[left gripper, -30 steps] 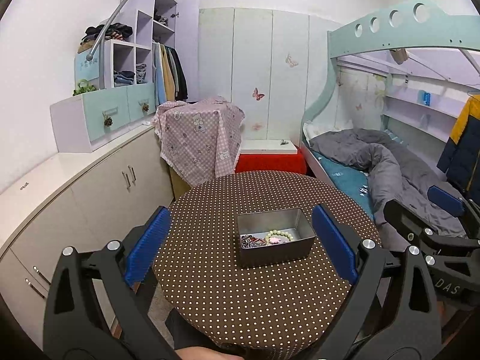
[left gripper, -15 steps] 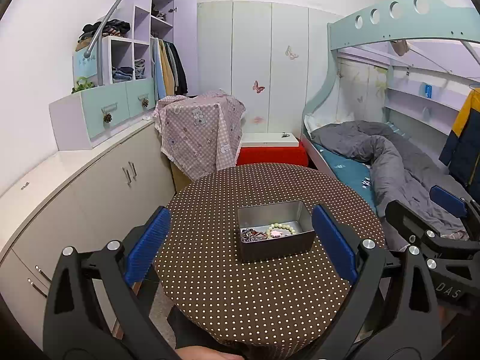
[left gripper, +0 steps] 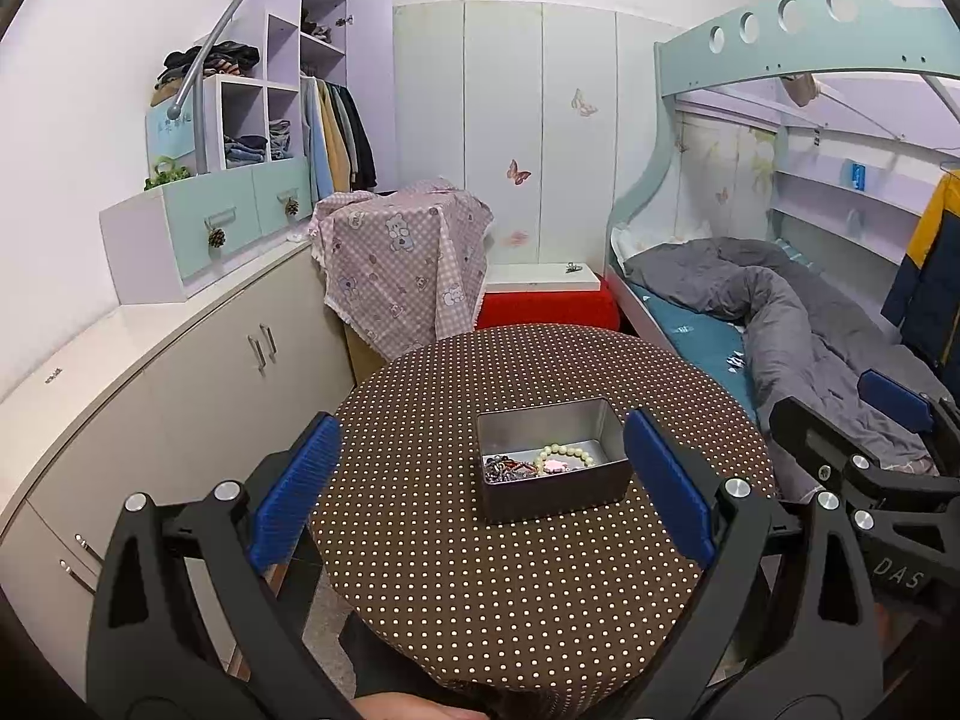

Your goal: Organize jewelry

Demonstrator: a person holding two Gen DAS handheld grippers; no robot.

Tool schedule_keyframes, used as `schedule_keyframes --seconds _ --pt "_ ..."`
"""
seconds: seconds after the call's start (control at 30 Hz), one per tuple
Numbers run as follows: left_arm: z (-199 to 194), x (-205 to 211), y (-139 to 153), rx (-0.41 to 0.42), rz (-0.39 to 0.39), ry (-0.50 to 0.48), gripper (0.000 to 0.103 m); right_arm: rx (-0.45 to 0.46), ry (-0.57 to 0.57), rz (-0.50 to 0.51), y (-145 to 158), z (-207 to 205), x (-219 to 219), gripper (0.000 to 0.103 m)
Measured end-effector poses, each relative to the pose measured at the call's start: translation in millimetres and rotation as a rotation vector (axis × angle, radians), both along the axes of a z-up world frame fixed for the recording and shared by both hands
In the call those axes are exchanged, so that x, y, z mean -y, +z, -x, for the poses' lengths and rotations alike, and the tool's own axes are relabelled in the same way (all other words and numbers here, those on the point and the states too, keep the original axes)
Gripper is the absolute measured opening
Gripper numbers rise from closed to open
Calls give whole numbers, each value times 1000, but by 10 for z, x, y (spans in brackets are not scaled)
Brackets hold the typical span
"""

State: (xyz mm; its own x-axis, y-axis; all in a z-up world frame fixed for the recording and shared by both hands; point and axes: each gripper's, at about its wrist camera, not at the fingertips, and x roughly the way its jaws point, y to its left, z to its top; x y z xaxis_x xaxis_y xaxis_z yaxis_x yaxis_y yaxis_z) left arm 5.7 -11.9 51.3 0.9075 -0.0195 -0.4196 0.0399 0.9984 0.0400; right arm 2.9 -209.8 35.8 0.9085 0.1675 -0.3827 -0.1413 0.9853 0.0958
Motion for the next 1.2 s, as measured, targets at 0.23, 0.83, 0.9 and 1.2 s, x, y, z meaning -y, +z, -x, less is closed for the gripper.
schedule_keyframes --seconds 0.23,0.83,0.9,1.2 --pt "0 -4 -8 -1 2 0 93 -4 3 -1 -7 0 8 95" --pt "12 -1 -39 -6 4 0 93 -13 5 6 -25 -2 -24 95" --pt "23 6 -55 -8 4 0 93 -15 6 4 -33 0 -28 95" --pt "10 5 -50 -8 -1 5 93 -17 7 -1 -34 7 -29 95"
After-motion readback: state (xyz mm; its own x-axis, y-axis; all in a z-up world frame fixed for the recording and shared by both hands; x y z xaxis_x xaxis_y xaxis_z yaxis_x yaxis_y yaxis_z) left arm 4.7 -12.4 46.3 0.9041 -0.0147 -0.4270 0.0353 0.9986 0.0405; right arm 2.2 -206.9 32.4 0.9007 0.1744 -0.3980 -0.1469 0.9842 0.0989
